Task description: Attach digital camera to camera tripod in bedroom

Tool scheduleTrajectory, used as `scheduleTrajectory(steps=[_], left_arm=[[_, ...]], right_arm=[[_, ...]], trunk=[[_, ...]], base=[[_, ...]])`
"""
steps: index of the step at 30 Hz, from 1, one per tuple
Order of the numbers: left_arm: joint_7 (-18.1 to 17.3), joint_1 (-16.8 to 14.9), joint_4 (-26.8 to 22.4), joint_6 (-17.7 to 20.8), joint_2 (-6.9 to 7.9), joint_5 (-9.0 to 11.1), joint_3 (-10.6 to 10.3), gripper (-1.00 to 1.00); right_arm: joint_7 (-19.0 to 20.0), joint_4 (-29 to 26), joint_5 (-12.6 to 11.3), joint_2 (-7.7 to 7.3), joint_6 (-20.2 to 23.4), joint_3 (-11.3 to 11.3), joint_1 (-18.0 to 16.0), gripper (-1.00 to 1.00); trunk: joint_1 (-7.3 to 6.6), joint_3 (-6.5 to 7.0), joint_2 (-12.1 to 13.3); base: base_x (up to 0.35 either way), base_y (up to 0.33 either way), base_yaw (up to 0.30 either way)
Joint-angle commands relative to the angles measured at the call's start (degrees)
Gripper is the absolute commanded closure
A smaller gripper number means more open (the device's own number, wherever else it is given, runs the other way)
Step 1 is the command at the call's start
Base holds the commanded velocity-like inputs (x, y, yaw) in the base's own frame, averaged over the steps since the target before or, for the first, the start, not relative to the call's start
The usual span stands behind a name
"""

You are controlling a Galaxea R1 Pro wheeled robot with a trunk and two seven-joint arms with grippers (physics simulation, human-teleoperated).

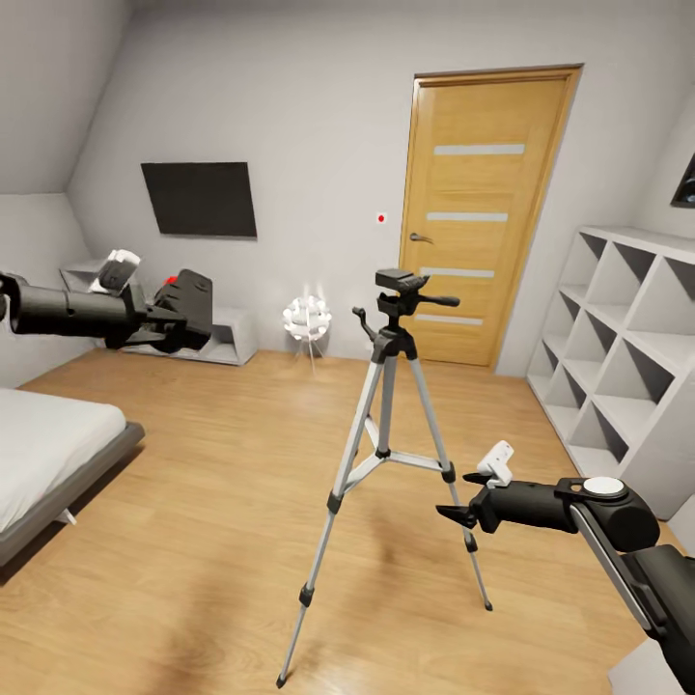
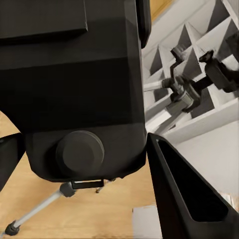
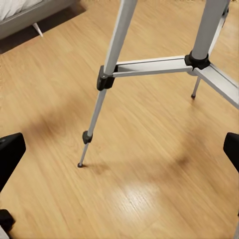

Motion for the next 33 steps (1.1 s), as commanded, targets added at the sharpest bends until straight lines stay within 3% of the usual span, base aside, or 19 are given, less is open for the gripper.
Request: scheduleTrajectory(steps=[1, 2, 3, 6, 9, 13, 21, 24, 33], left_arm=[[0.71, -2.03, 0.88, 0.22, -0.07, 0.89, -2.15, 1.00], [0.91, -3.80, 1.74, 0.22, -0.18, 1.62, -4.06, 1.00], [1.19, -7.02, 3.41, 0.22, -0.39, 3.07, -7.56, 1.00], [1.39, -10.71, 5.06, 0.22, -0.57, 4.75, -11.95, 1.00], [1.36, -13.58, 5.74, 0.22, -0.66, 5.66, -14.99, 1.00], [1.28, -16.35, 5.75, 0.22, -0.76, 6.03, -17.28, 1.00], [1.19, -18.85, 2.43, 0.22, -0.86, 6.03, -18.23, 1.00], [1.16, -19.49, 0.87, 0.22, -1.51, 6.03, -17.93, 1.00], [1.42, -20.00, -0.12, -3.54, -6.56, 6.03, -17.81, 1.00]], right_arm=[[-0.01, -0.04, -0.19, -0.03, 0.40, 0.04, -0.06, -1.00], [0.02, -0.04, -0.19, -0.02, 0.39, 0.01, -0.06, -1.00], [0.05, -0.04, -0.23, 0.00, 0.37, -0.02, -0.06, -1.00], [0.11, -0.04, -0.25, 0.01, 0.32, -0.05, -0.06, -1.00], [0.11, -0.04, -0.27, 0.06, 0.30, -0.07, -0.06, -1.00], [0.14, -0.07, -0.28, 0.11, 0.27, -0.02, -0.06, -1.00], [0.17, -0.09, -0.28, 0.12, 0.30, 0.00, -0.06, -1.00], [0.24, -0.06, -0.28, 0.12, 0.24, 0.02, -0.06, -1.00], [0.37, -0.07, -0.28, -0.16, -0.71, -0.01, -0.06, -1.00]], trunk=[[-0.22, 0.11, 0.37], [-0.44, 0.29, 0.77], [-0.66, 0.47, 1.17], [-1.32, 1.01, 2.37], [-1.98, 1.55, 3.58], [-2.86, 2.27, 5.18], [-4.61, 3.70, 8.39], [-5.27, 4.24, 9.59], [-7.25, 5.86, 13.20]], base=[[0.000, 0.000, 0.000], [0.000, 0.000, 0.000], [0.000, 0.000, 0.000], [0.000, 0.000, 0.000], [0.000, 0.000, 0.000], [0.000, 0.000, 0.001], [0.000, 0.000, 0.042], [0.000, 0.000, 0.016], [0.000, 0.000, 0.004]])
